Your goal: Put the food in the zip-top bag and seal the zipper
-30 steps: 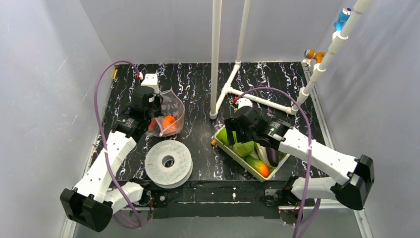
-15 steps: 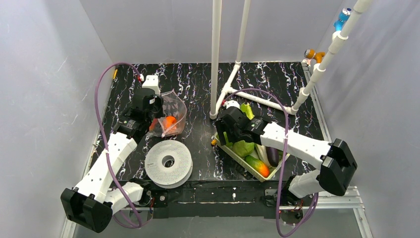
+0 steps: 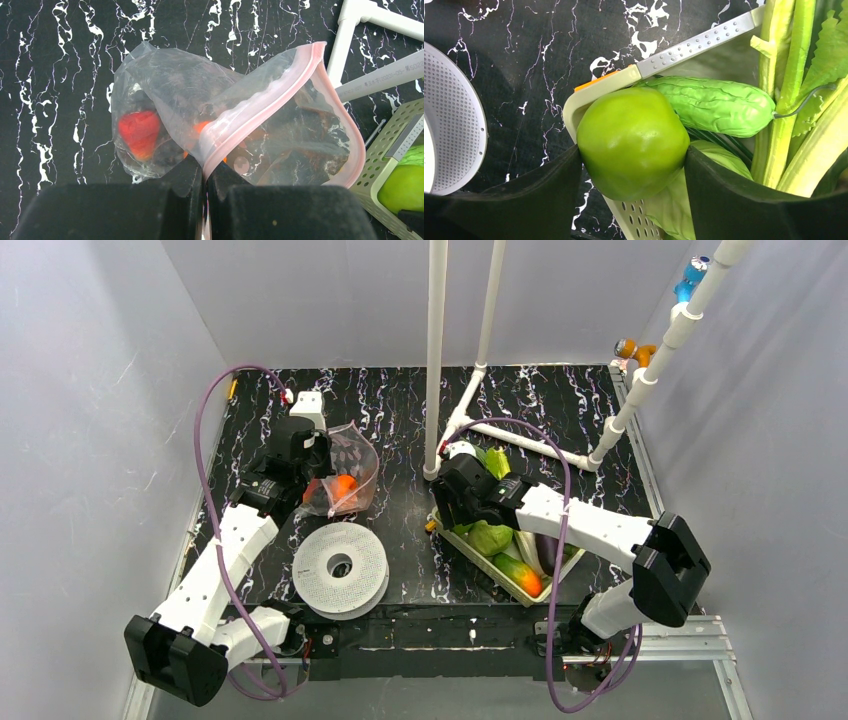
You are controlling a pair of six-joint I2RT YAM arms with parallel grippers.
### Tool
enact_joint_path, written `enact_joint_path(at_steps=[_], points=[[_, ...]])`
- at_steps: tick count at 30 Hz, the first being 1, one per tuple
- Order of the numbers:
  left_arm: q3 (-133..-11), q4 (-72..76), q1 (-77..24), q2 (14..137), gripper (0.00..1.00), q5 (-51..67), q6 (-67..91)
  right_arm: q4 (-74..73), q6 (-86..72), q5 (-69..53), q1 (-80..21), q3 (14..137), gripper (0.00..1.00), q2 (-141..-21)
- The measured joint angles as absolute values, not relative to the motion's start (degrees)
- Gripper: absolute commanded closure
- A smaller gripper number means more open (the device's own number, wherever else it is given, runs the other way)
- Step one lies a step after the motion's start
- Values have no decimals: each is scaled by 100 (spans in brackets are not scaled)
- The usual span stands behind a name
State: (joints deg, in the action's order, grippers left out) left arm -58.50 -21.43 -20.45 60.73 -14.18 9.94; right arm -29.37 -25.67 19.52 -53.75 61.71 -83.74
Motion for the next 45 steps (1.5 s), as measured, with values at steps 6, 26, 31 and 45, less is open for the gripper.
enact_joint_path(at_steps=[6, 26, 31, 45], points=[[-5850, -2143, -2045, 6110, 100, -1411, 1007, -2871, -2574, 1937, -5369, 6100, 63, -8319], [-5850, -2143, -2047, 6125, 100, -1292, 1041, -2854, -2794, 1820, -5371, 5948, 99, -6986], [-5850, -2143, -2047, 6041, 100, -1264, 1052, -2791, -2850, 1396, -5371, 6729, 99, -7488], [-5850, -2141, -2047, 5894, 100, -1230, 1096, -2116, -3027, 625, -5520, 8739, 94, -8717]])
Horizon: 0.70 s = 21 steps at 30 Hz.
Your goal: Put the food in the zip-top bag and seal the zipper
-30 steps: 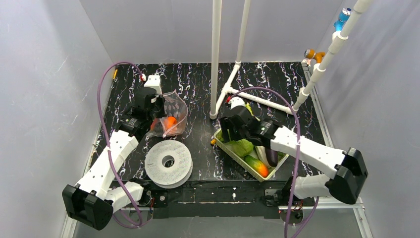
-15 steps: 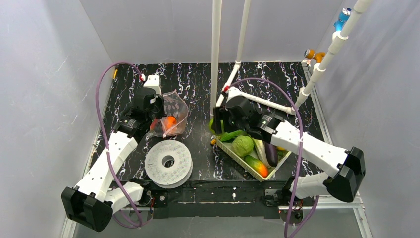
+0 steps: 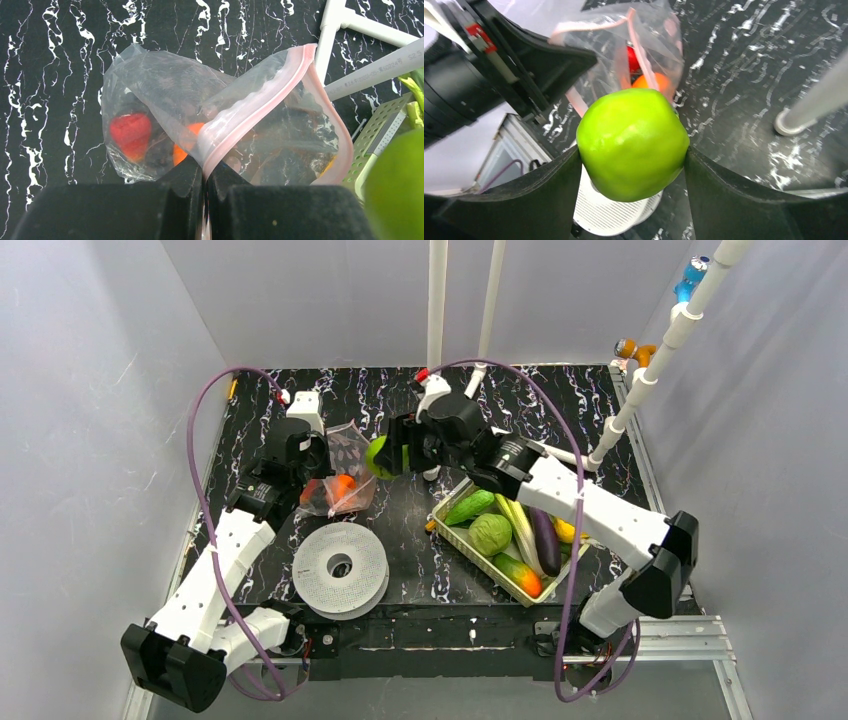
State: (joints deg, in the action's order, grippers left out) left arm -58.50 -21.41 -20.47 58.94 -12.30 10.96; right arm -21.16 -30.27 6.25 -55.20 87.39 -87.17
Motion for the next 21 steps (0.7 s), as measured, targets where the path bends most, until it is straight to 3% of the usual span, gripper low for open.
enact_joint_path(at_steps=[7, 10, 15, 21], points=[[-5850, -2141, -2047, 5835, 100, -1135, 1124, -1942, -3356, 289, -5539, 9479, 88, -9572], [-5850, -2141, -2047, 5828, 100, -1116, 1142, -1948, -3440, 267, -5568, 9694, 73, -9852], [-5850, -2141, -2047, 5826, 100, -1103, 1161, -2019, -3482, 499, -5609, 9913, 34, -10103], [-5850, -2137, -2047, 5828, 100, -1092, 1162, -2156, -3557, 703, -5638, 10186, 16, -10293]])
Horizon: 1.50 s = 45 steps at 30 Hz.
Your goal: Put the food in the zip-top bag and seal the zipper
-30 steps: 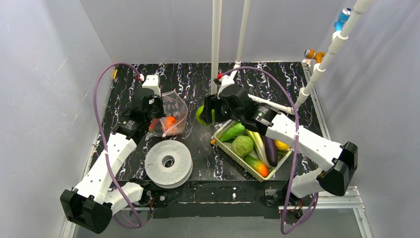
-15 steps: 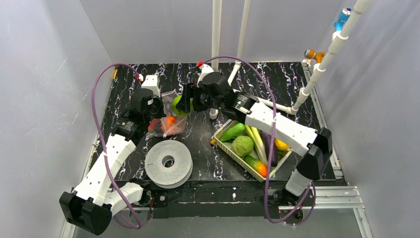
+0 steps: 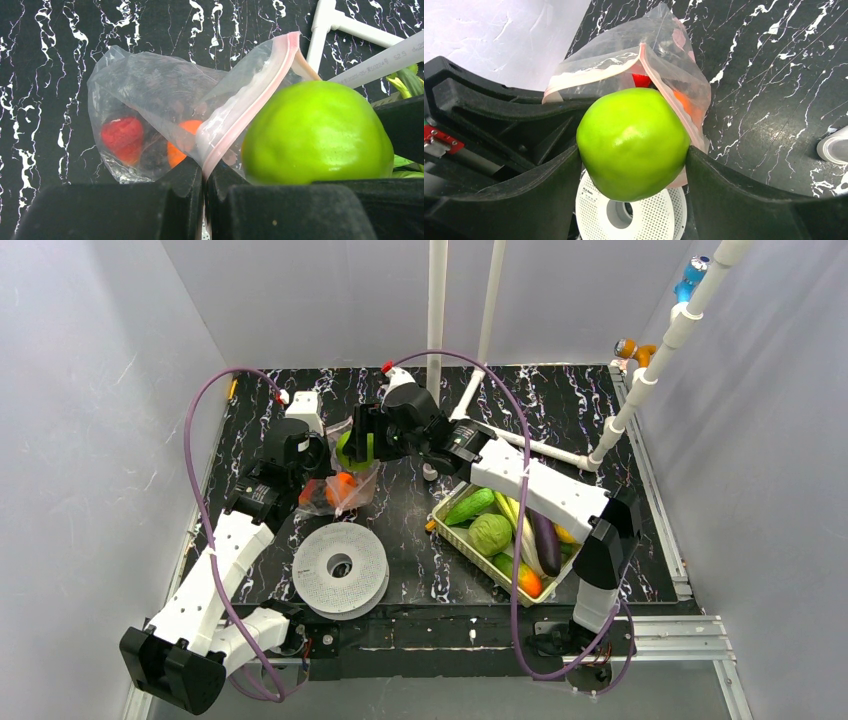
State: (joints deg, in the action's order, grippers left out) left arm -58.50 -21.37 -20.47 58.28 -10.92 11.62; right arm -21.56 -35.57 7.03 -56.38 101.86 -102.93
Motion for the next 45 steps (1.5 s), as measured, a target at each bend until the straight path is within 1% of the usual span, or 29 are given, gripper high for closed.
enact_joint_path(at_steps=[2, 4, 9, 17, 21, 28, 32, 40, 45], points=[[-5850, -2137, -2047, 5828, 100, -1091, 1162, -2207, -3584, 737, -5638, 10262, 9, -10346], [-5850, -2134, -2047, 5828, 100, -1092, 1162, -2245, -3600, 757, -5638, 10282, 7, -10367], [-5850, -2137, -2047, 5828, 100, -1092, 1161, -2304, -3580, 787, -5638, 10283, 6, -10370], [-5850, -2122, -2047, 5828, 100, -1093, 1160, -2382, -3537, 862, -5638, 10105, 9, -10259], [-5850, -2119, -2047, 5841, 100, -1090, 1160, -2403, -3434, 969, -5638, 9474, 9, -9763], [-5850, -2099, -2047, 5956, 100, -1070, 1161, -2517, -3277, 1338, -5638, 8043, 8, -8280], [-5850, -2097, -2047, 5996, 100, -1050, 1162, -2630, -3260, 1608, -5634, 7443, 7, -7670], [-5850, -2097, -2047, 6079, 100, -1052, 1161, -3329, -3519, 2160, -5532, 6039, 3, -6949], [-5850, -2097, -2047, 6121, 100, -1050, 1160, -3777, -3973, 2446, -5403, 5488, 2, -6570]])
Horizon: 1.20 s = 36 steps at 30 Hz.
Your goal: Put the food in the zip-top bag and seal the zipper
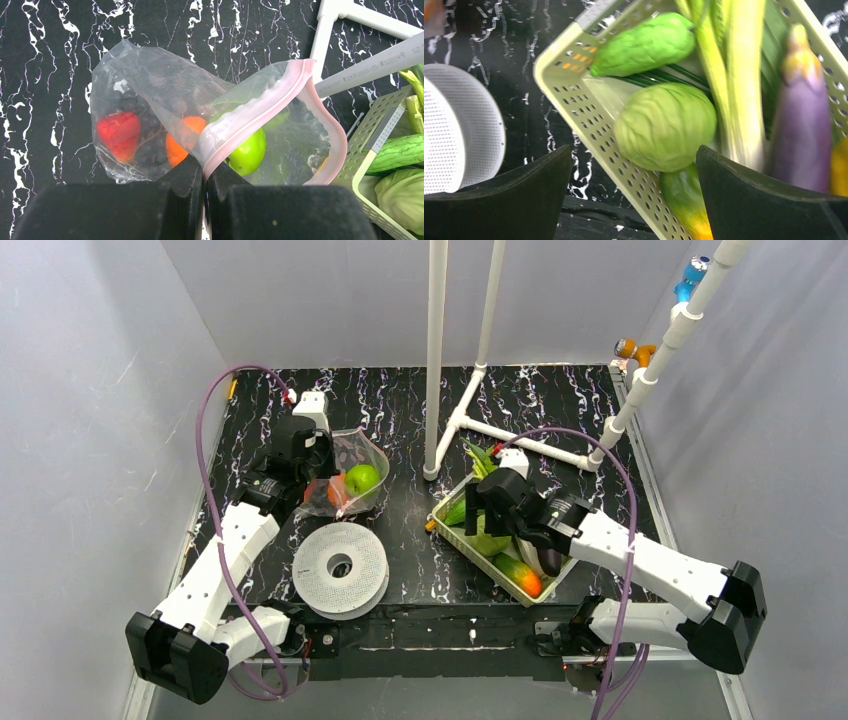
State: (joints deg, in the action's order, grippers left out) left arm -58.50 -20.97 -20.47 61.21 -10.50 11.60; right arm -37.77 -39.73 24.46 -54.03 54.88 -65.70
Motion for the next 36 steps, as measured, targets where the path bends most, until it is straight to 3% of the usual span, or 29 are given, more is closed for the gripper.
enact_joint_path(at_steps=[8, 24, 30, 34, 36], points=[[-5850, -2097, -2047, 6169, 100, -1054, 1161, -3926, -4774, 2483, -4957, 5107, 2, -6264], [-5850, -2098, -2049, 6176, 100, -1098, 1160, -4236, -6424, 2046, -4764, 5460, 2, -7963], [-5850, -2099, -2049, 6176, 100, -1108, 1160, -4234, -6599, 2098, -4764, 5502, 14, -8026], [-5850, -2099, -2049, 6175, 100, -1116, 1157, -4283, -6646, 2206, -4764, 5511, 34, -7969], [-5850, -2099, -2049, 6173, 100, -1116, 1157, -4387, -6643, 2276, -4764, 5511, 52, -7851]])
